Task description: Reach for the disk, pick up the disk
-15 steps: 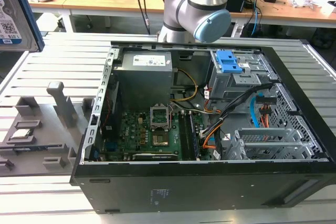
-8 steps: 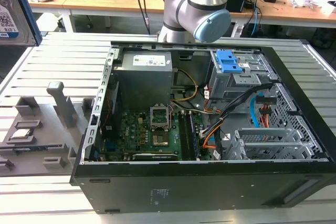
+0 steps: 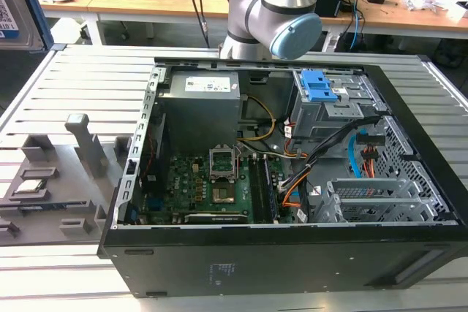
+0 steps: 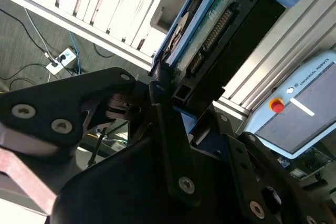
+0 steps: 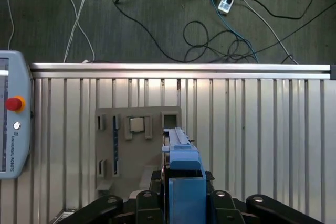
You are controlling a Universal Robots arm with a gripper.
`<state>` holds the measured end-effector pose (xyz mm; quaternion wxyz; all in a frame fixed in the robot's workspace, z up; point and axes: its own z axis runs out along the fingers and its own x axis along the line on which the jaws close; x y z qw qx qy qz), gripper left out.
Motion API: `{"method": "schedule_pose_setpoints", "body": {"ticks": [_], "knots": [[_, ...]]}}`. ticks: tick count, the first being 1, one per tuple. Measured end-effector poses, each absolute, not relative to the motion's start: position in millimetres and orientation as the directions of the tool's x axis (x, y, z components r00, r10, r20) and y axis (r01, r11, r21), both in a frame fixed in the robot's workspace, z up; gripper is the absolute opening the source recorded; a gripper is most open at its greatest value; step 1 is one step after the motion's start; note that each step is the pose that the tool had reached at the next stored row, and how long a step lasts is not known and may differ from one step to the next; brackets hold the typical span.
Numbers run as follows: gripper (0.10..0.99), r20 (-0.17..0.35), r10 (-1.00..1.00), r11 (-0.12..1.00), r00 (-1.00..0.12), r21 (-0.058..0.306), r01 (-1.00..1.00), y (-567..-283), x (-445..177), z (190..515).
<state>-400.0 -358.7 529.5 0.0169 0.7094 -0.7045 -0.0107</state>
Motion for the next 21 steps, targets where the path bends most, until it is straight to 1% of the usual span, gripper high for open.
{"method": "schedule_pose_setpoints", "body": {"ticks": [6,15,21], "knots": [[0.365,0.009,-1.000,-0.007,0.007,0.039,-0.999,-359,-400,543],[0.365,0.009,-1.000,-0.007,0.007,0.039,-0.999,-359,-399,546],[0.365,0.009,-1.000,-0.007,0.007,0.039,-0.999,-358,-367,546]]}}
